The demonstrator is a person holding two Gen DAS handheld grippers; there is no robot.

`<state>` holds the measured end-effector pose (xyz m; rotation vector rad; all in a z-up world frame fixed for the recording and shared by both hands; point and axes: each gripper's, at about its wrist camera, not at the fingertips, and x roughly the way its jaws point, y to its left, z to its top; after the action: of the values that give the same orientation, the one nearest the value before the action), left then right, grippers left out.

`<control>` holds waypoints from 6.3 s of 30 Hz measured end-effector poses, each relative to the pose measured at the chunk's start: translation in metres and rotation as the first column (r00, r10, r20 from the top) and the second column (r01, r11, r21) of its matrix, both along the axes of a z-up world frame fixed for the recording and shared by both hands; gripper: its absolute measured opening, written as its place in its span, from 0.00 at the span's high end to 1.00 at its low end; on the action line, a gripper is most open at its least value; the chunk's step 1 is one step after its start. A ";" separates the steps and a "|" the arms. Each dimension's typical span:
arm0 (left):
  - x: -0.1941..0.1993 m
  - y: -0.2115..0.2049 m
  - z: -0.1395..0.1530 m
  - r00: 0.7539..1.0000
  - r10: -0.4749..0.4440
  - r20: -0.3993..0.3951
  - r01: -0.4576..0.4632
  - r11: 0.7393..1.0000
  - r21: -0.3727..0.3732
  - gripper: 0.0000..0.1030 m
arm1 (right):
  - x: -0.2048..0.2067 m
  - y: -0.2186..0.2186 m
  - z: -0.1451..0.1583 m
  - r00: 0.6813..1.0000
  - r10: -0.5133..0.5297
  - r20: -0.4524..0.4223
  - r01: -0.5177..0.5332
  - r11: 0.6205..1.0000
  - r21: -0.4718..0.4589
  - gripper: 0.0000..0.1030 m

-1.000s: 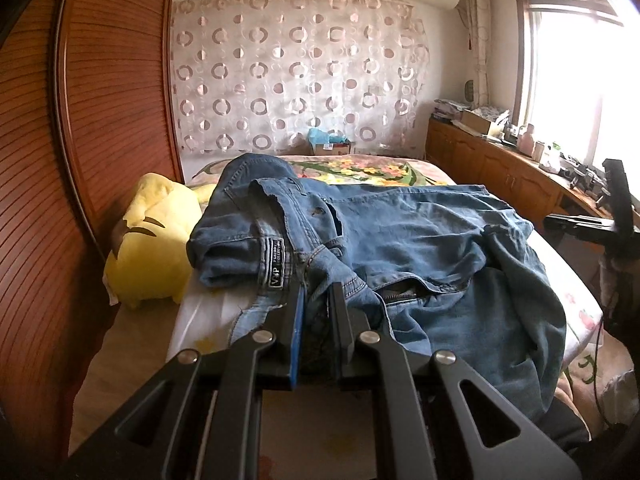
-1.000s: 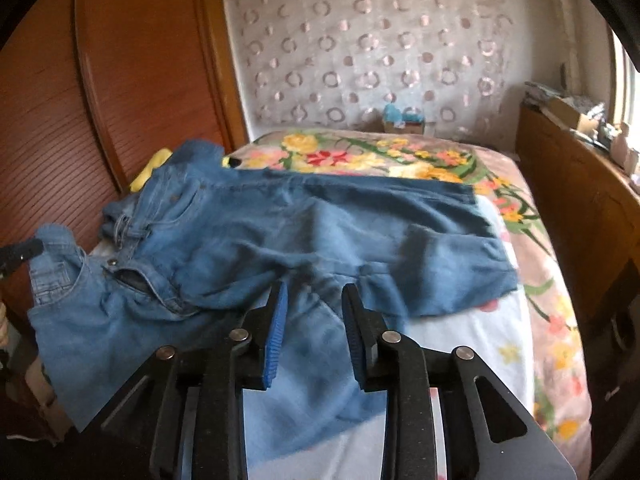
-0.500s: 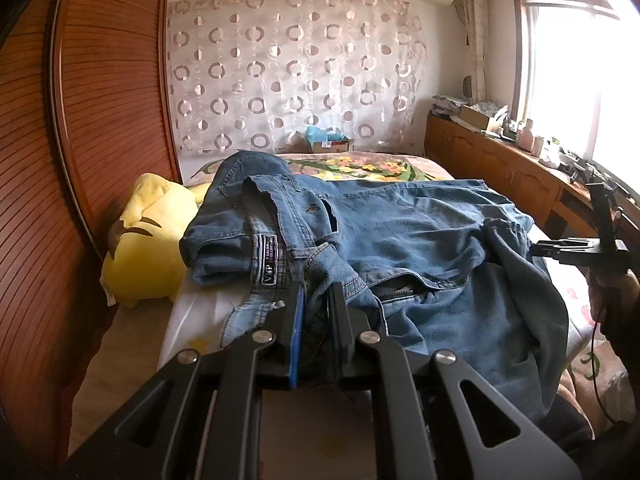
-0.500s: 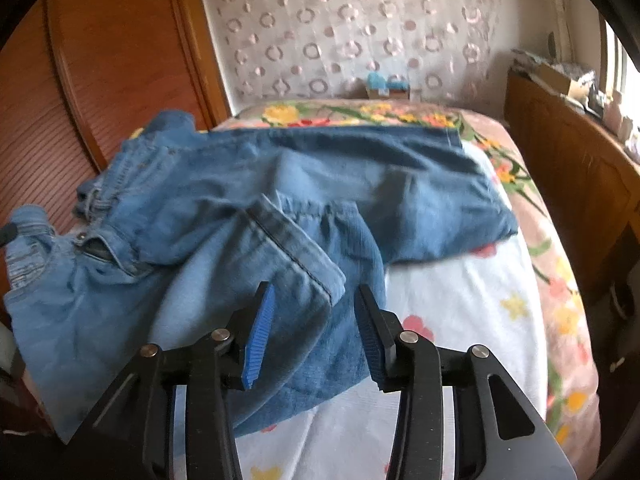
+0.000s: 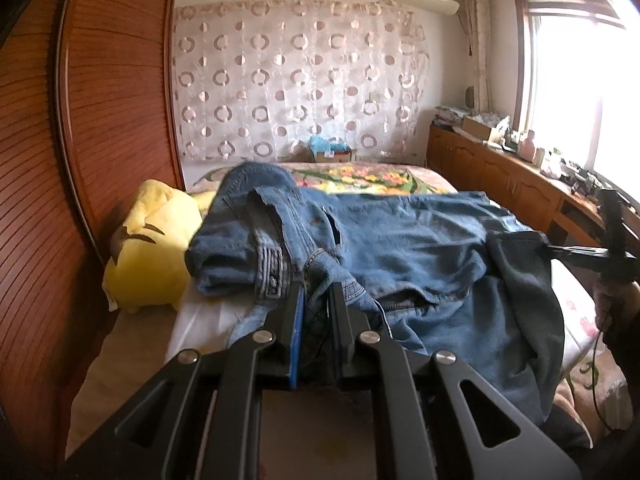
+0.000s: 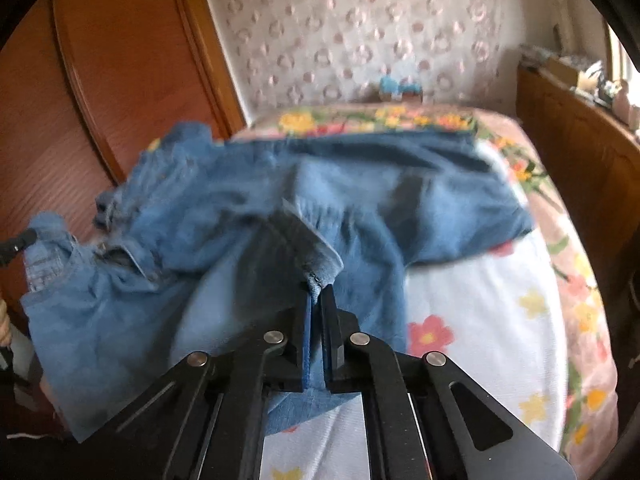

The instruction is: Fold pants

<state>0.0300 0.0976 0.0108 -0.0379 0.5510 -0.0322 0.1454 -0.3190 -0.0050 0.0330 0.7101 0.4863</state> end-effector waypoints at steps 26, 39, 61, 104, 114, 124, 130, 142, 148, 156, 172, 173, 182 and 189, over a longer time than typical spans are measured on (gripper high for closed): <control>0.042 0.023 0.050 0.994 0.057 0.097 -0.051 0.997 -0.065 0.92 | -0.014 -0.096 0.104 0.931 -0.233 0.281 0.244 0.970 -0.006 1.00; 0.121 0.040 0.037 0.992 0.116 0.055 -0.112 0.990 -0.084 0.92 | 0.066 -0.093 0.083 0.938 -0.238 0.253 0.255 0.966 -0.034 1.00; 0.258 0.044 0.018 0.993 0.121 -0.003 -0.121 0.992 0.030 0.99 | 0.224 -0.056 0.043 0.949 -0.239 0.204 0.278 0.941 -0.193 1.00; 0.162 -0.050 -0.046 0.961 -0.187 -0.203 0.181 0.982 -0.052 0.49 | 0.121 -0.098 -0.038 0.941 -0.236 -0.242 0.208 0.969 -0.136 0.51; 0.162 -0.052 -0.053 0.958 -0.191 -0.216 0.189 0.982 -0.027 0.49 | 0.138 -0.092 -0.041 0.935 -0.252 -0.250 0.224 0.965 -0.134 0.50; 0.158 -0.048 -0.053 0.958 -0.195 -0.209 0.192 0.981 -0.038 0.49 | 0.144 -0.081 -0.043 0.947 -0.258 -0.194 0.213 0.951 -0.223 0.71; 0.141 -0.034 -0.041 0.972 -0.161 -0.170 0.157 0.987 -0.037 0.49 | 0.141 -0.075 -0.039 0.962 -0.213 -0.173 0.172 0.960 -0.223 0.92; 0.118 0.039 -0.043 0.988 0.016 -0.153 -0.017 1.000 -0.008 0.49 | 0.132 -0.059 -0.009 0.981 -0.177 -0.086 0.155 0.964 -0.214 0.93; 0.130 0.046 -0.067 0.976 0.031 -0.216 -0.036 0.999 -0.019 0.49 | 0.132 -0.059 -0.008 0.981 -0.176 -0.081 0.156 0.964 -0.216 0.93; 0.133 0.041 -0.073 0.980 0.011 -0.201 -0.011 1.000 0.000 0.59 | 0.128 -0.055 0.000 0.985 -0.162 -0.055 0.148 0.968 -0.203 0.94; 0.113 0.028 -0.007 0.998 0.002 -0.062 0.003 0.997 0.082 0.93 | 0.103 -0.061 0.050 0.977 -0.184 0.107 0.200 0.964 -0.173 0.96; 0.112 0.028 -0.002 0.999 0.003 -0.048 0.001 0.996 0.085 0.93 | 0.101 -0.061 0.055 0.976 -0.183 0.119 0.202 0.964 -0.172 0.96; 0.077 0.030 0.028 1.000 -0.024 0.017 0.023 0.999 0.039 0.94 | 0.055 -0.071 0.094 0.960 -0.197 0.201 0.231 0.960 -0.159 0.96; 0.028 0.024 0.028 0.997 -0.068 0.020 0.068 0.998 0.005 0.94 | -0.009 -0.099 0.100 0.950 -0.232 0.210 0.266 0.952 -0.151 0.96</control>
<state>0.0583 0.1219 0.0383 -0.0145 0.5322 -0.0978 0.1362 -0.4178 0.0948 -0.0891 0.5498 0.1779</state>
